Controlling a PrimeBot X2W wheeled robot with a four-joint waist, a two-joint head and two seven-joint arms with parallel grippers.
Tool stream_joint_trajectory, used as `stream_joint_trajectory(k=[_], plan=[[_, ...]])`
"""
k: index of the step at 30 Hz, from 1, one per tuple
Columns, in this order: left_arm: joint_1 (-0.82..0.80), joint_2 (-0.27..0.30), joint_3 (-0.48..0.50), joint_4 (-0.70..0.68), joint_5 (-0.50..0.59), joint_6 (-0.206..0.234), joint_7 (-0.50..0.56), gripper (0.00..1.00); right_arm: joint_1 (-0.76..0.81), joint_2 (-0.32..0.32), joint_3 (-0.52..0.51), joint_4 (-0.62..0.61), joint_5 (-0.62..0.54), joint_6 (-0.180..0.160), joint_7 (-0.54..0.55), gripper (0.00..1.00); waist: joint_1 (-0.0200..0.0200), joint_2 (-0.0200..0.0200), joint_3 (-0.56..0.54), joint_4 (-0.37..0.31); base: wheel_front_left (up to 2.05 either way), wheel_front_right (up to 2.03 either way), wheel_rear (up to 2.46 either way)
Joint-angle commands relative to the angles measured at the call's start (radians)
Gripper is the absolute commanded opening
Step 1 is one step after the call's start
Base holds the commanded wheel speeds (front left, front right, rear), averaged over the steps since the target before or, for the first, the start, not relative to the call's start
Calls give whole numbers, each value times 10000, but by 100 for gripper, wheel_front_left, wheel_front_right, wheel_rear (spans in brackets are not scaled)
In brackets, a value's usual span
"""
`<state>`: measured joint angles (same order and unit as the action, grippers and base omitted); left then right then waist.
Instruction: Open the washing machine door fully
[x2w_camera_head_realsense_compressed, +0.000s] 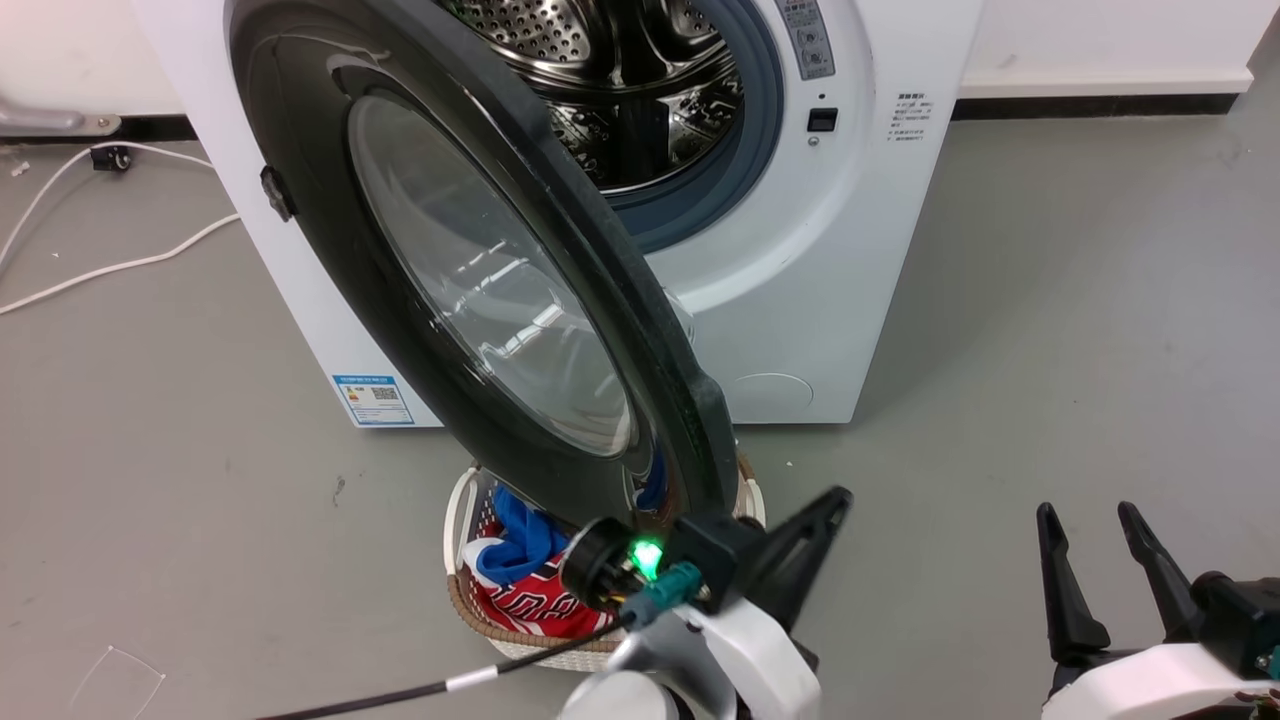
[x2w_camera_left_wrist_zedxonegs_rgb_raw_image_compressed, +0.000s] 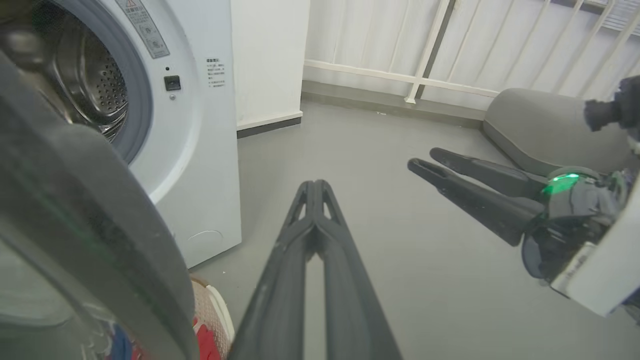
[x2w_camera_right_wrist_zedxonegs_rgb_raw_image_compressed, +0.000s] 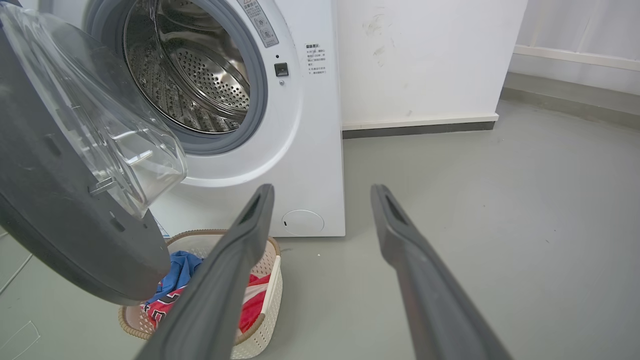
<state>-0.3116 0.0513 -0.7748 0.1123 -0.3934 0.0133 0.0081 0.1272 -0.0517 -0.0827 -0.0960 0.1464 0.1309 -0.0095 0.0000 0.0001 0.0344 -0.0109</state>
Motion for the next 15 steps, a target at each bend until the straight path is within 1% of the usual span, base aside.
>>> stream_joint_trajectory(k=[1, 7, 11, 15], plan=[[-287, -16, 126, 334, -78, 150, -205, 0, -139, 28, 49, 38, 13, -2, -73, 100, 0, -1, 63, -39, 0, 0, 0], [-686, -13, 415, 1335, -341, 596, -694, 0, -289, 28, 169, 117, -22, -2, -124, 100, 0, -1, 150, -138, 0, 0, 0], [-683, -17, 526, 1618, -687, 665, -923, 0, -302, 26, 159, 148, 32, -2, -146, 100, 0, -1, 158, -146, 0, 0, 0], [-807, -14, 591, 1956, -813, 779, -1130, 0, -281, 28, 97, 191, 157, -2, -160, 100, 0, -1, 181, -57, 0, 0, 0]])
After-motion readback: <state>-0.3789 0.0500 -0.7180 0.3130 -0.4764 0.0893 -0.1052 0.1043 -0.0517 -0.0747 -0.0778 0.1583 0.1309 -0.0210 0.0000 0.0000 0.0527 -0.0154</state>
